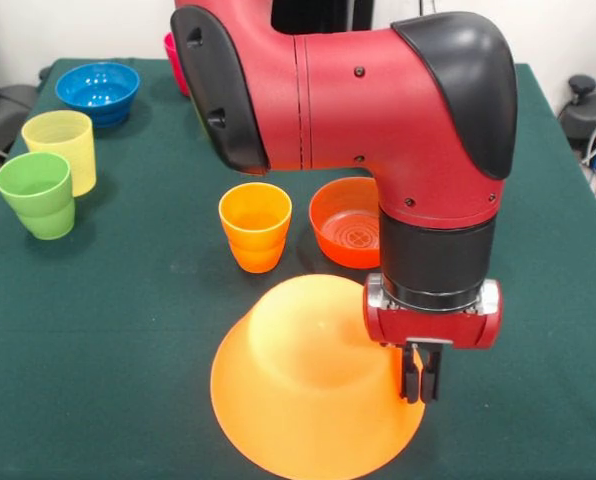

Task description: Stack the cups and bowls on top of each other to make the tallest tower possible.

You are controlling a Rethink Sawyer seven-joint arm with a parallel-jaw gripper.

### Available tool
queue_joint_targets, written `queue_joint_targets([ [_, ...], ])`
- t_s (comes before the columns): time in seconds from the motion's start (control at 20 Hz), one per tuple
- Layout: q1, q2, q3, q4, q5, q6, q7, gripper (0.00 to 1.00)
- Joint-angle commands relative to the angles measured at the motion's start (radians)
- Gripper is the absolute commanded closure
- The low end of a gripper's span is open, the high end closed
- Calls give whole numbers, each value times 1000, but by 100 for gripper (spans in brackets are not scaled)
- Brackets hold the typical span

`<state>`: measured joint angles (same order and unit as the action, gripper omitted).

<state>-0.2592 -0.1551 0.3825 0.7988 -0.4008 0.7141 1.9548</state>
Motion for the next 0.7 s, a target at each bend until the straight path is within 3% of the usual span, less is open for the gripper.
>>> queue_joint_targets([
  [0.05,50,3,-72,24,-18,138,41,100],
  [0.25,54,-93,-58,118,49,204,36,100],
  [0.7,29,-225,8,277,197,199,36,100],
])
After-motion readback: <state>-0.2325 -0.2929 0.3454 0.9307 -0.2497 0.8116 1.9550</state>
